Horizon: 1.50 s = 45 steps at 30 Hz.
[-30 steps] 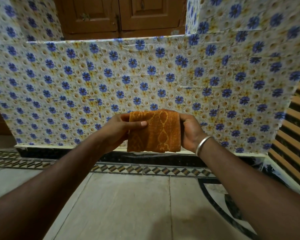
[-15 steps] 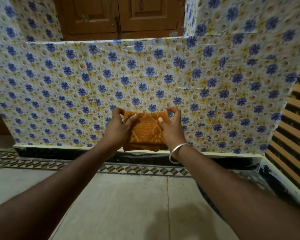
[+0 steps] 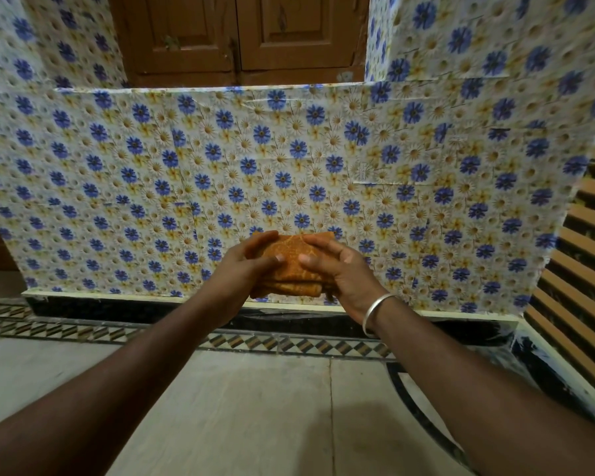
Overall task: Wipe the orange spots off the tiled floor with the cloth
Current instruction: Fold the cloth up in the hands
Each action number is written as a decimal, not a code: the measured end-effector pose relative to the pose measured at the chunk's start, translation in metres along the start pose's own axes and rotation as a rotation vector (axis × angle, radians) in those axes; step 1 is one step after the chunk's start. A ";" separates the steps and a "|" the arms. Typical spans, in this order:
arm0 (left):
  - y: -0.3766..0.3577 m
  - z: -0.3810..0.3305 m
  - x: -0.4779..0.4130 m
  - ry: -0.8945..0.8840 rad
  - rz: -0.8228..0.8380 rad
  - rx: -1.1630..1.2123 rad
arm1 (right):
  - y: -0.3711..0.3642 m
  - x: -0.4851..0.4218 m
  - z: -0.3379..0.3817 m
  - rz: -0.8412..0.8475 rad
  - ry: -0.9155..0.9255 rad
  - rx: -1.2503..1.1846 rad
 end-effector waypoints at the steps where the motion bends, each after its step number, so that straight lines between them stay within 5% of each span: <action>1: 0.001 0.003 -0.001 0.009 0.009 -0.025 | 0.000 0.000 -0.002 0.021 -0.002 0.013; 7: -0.004 0.013 -0.008 -0.012 -0.049 -0.134 | 0.007 -0.012 -0.013 0.032 0.078 0.182; 11: -0.009 0.017 -0.023 -0.116 -0.179 -0.217 | 0.009 -0.030 -0.030 -0.110 0.144 0.264; 17: -0.016 -0.005 -0.048 -0.177 -0.242 -0.252 | 0.009 -0.064 -0.025 -0.223 0.215 0.171; 26: -0.003 -0.207 -0.081 -0.133 -0.350 -0.065 | -0.046 -0.103 0.181 -0.302 0.208 0.146; 33: 0.024 -0.387 -0.076 0.208 -0.395 0.274 | -0.094 -0.087 0.367 -0.289 -0.131 -0.191; 38: 0.033 -0.500 -0.064 0.364 -0.370 0.272 | -0.130 -0.068 0.494 -0.247 -0.218 -0.077; 45: 0.044 -0.588 -0.066 0.410 -0.257 0.122 | -0.157 -0.068 0.579 -0.210 -0.209 0.035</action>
Point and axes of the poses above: each hand's wrist, its own x-axis away from the middle knuckle, its own y-axis out of the back of the hand, z = x × y, the point moved 3 cm from there along -x, towards the middle knuckle, and after that the axes turned 5 degrees about -z, right-handed, at the moved point
